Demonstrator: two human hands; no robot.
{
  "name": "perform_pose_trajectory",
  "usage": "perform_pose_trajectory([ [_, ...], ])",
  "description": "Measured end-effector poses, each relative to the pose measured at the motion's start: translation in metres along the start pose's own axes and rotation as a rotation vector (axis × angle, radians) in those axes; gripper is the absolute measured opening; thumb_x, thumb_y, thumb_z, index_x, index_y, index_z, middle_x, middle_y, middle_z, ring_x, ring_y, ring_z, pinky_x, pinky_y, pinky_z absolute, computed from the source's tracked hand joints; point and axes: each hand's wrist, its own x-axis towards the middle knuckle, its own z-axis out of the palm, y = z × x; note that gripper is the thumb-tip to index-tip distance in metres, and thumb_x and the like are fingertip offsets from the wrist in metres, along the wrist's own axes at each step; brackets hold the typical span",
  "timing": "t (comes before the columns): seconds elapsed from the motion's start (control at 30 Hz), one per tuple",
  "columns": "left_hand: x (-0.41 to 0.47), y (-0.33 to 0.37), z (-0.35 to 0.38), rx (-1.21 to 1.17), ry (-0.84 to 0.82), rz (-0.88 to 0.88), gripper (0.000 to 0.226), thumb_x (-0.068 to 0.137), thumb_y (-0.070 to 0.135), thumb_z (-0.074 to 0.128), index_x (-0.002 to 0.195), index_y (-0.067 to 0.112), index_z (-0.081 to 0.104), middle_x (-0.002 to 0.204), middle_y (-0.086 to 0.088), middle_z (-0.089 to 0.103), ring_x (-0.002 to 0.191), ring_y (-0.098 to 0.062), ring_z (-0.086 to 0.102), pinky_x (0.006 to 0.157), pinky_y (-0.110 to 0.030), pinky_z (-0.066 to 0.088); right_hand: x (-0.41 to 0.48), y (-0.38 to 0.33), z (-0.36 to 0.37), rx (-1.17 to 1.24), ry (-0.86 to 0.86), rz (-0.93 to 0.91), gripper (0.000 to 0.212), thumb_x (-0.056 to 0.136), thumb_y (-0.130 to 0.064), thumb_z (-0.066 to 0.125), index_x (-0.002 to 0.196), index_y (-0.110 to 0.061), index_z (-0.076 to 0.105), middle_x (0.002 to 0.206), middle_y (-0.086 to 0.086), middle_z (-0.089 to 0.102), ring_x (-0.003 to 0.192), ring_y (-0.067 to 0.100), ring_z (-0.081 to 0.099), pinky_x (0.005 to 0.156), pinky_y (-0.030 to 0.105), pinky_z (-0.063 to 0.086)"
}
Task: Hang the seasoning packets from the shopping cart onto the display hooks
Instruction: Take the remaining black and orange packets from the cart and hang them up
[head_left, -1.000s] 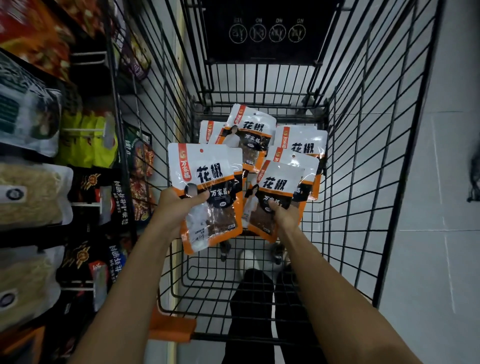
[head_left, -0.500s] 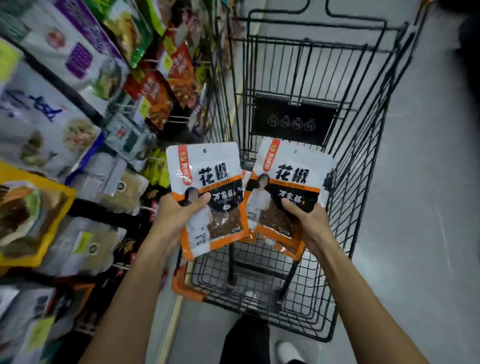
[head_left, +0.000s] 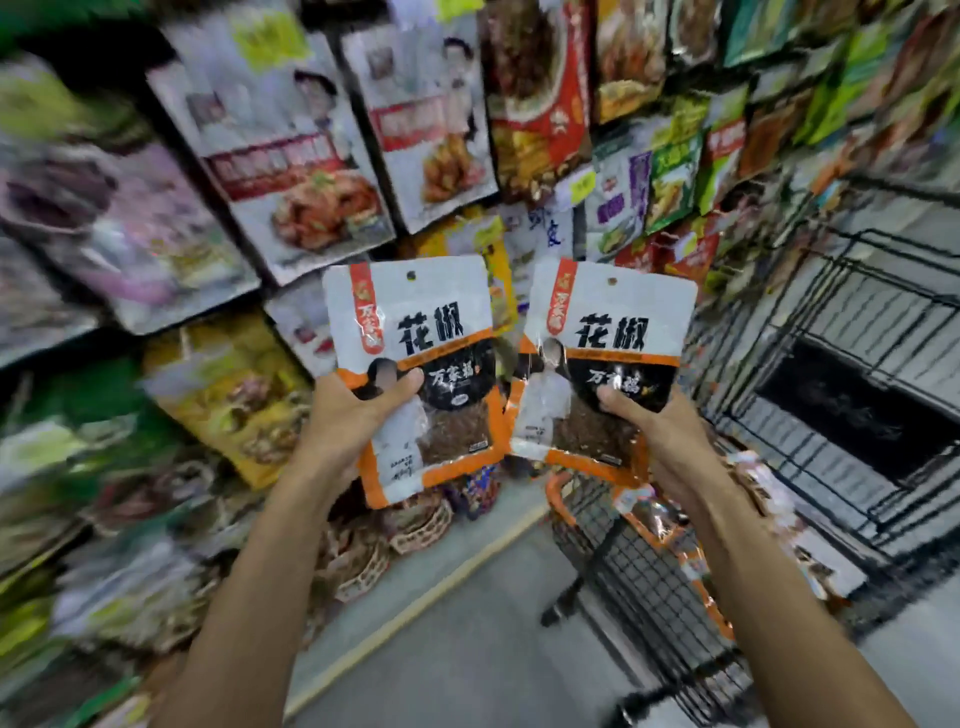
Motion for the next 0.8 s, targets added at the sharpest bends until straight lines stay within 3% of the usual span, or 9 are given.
perform_pose_trajectory([
  [0.1, -0.038, 0.024, -0.074, 0.026, 0.127, 0.027, 0.044, 0.055, 0.045, 0.080, 0.085, 0.017, 0.064, 0.078, 0.005, 0.069, 0.077, -0.017, 0.064, 0.073, -0.026, 0.051, -0.025, -0.021, 0.069, -0.046, -0.140, -0.102, 0.014, 0.077, -0.008, 0.076, 0.088, -0.012, 0.066, 0.069, -0.007, 0.074, 0.070, 0.000, 0.070, 0.061, 0.013, 0.053],
  [0.17, -0.067, 0.036, -0.122, 0.010, 0.193, 0.056, 0.038, 0.054, 0.044, 0.080, 0.078, 0.021, 0.064, 0.069, 0.011, 0.068, 0.068, -0.010, 0.064, 0.066, -0.021, 0.053, -0.045, -0.032, 0.114, -0.070, -0.256, -0.141, 0.023, 0.075, -0.011, 0.077, 0.097, -0.010, 0.068, 0.077, -0.004, 0.075, 0.072, 0.004, 0.071, 0.065, 0.018, 0.055],
  [0.23, -0.100, 0.047, -0.171, 0.002, 0.262, 0.078, 0.048, 0.049, 0.049, 0.082, 0.069, 0.012, 0.058, 0.061, -0.001, 0.058, 0.059, -0.014, 0.056, 0.059, -0.023, 0.046, -0.069, -0.040, 0.161, -0.092, -0.382, -0.177, 0.023, 0.073, -0.014, 0.078, 0.095, -0.016, 0.070, 0.082, -0.005, 0.076, 0.078, 0.009, 0.072, 0.068, 0.022, 0.056],
  [0.3, -0.137, 0.058, -0.221, -0.016, 0.307, 0.084, 0.062, 0.046, 0.054, 0.084, 0.082, 0.011, 0.058, 0.078, -0.007, 0.052, 0.073, -0.020, 0.048, 0.071, -0.035, 0.041, -0.098, -0.045, 0.208, -0.102, -0.477, -0.200, 0.017, 0.071, -0.017, 0.080, 0.085, -0.020, 0.071, 0.085, -0.002, 0.076, 0.084, 0.017, 0.072, 0.076, 0.032, 0.057],
  [0.4, -0.195, 0.070, -0.298, 0.034, 0.385, 0.109, 0.032, 0.054, 0.048, 0.082, 0.064, 0.025, 0.063, 0.066, 0.003, 0.058, 0.068, -0.012, 0.057, 0.069, -0.025, 0.047, -0.151, -0.046, 0.277, -0.095, -0.637, -0.211, 0.027, 0.063, -0.024, 0.080, 0.088, -0.019, 0.071, 0.086, -0.003, 0.076, 0.087, 0.018, 0.071, 0.081, 0.035, 0.053],
  [0.47, -0.235, 0.078, -0.343, 0.050, 0.444, 0.154, 0.012, 0.063, 0.035, 0.078, 0.069, 0.030, 0.069, 0.062, 0.017, 0.062, 0.064, -0.004, 0.061, 0.064, -0.019, 0.052, -0.190, -0.043, 0.318, -0.099, -0.749, -0.213, 0.041, 0.059, -0.033, 0.082, 0.096, -0.019, 0.071, 0.095, -0.003, 0.076, 0.094, 0.016, 0.071, 0.086, 0.036, 0.050],
  [0.57, -0.286, 0.085, -0.410, 0.061, 0.501, 0.165, 0.023, 0.067, 0.032, 0.074, 0.086, 0.023, 0.064, 0.071, 0.010, 0.064, 0.075, -0.011, 0.064, 0.070, -0.023, 0.053, -0.249, -0.030, 0.374, -0.105, -0.842, -0.229, 0.054, 0.055, -0.047, 0.083, 0.102, -0.022, 0.072, 0.105, -0.004, 0.075, 0.102, 0.014, 0.069, 0.091, 0.038, 0.047],
  [0.7, -0.332, 0.082, -0.486, 0.041, 0.508, 0.099, 0.045, 0.067, 0.045, 0.074, 0.088, 0.011, 0.053, 0.079, -0.010, 0.050, 0.077, -0.021, 0.048, 0.077, -0.035, 0.041, -0.307, -0.009, 0.436, -0.074, -0.888, -0.198, 0.051, 0.050, -0.046, 0.085, 0.094, -0.022, 0.075, 0.101, -0.002, 0.076, 0.096, 0.016, 0.071, 0.090, 0.040, 0.050],
  [0.8, -0.344, 0.069, -0.529, 0.004, 0.565, 0.050, 0.024, 0.082, 0.036, 0.065, 0.096, 0.015, 0.067, 0.102, -0.007, 0.068, 0.100, -0.023, 0.061, 0.100, -0.045, 0.044, -0.334, 0.002, 0.467, -0.100, -0.919, -0.208, 0.048, 0.052, -0.046, 0.084, 0.095, -0.026, 0.075, 0.100, -0.004, 0.076, 0.093, 0.013, 0.071, 0.088, 0.038, 0.049],
])
